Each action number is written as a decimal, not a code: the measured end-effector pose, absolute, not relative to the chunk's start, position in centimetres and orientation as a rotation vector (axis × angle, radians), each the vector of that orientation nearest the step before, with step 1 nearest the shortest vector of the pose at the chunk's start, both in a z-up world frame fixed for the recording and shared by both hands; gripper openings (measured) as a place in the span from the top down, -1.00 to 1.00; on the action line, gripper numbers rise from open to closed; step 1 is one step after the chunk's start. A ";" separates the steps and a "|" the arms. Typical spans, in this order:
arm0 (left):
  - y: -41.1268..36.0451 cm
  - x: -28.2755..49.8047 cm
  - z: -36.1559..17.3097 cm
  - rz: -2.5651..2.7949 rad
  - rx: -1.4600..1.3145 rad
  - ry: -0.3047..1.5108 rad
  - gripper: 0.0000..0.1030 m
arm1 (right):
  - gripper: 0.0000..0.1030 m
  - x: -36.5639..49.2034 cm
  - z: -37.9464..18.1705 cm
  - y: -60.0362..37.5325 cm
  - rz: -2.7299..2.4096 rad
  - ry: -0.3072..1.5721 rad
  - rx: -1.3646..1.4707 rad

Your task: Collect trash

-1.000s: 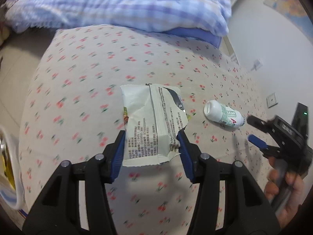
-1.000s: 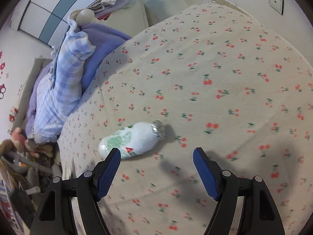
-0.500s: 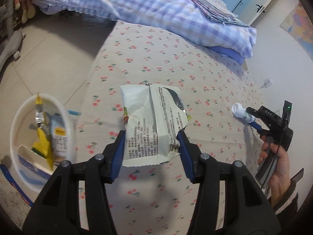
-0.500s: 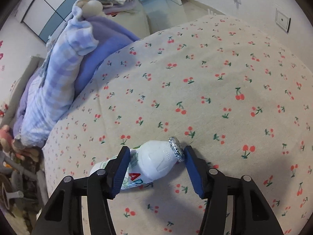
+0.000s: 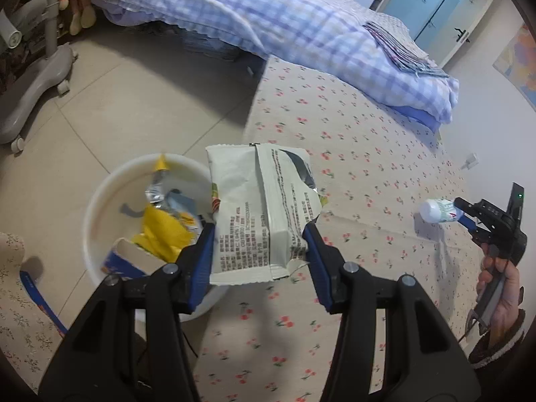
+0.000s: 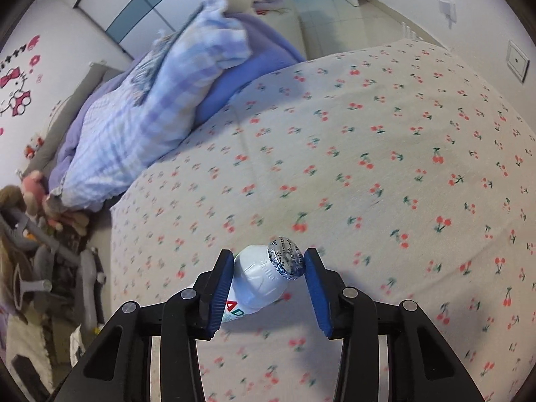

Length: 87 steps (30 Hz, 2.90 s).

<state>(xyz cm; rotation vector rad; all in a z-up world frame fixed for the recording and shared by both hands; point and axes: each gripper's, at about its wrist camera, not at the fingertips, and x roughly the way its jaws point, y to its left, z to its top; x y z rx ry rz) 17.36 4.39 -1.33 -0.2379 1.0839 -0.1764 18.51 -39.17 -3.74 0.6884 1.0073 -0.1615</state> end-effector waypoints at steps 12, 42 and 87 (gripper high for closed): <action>10.1 17.1 -2.7 -0.075 -0.284 1.087 -0.07 | 0.14 18.2 0.8 -27.6 0.056 1.011 0.552; 19.1 13.2 -2.9 0.120 -0.344 1.146 -0.98 | -0.18 21.5 -0.6 -2.8 0.373 0.972 0.285; -0.2 -1.1 1.7 -0.037 -0.027 0.911 -0.98 | -1.00 -4.6 4.2 -18.6 -0.102 0.810 0.050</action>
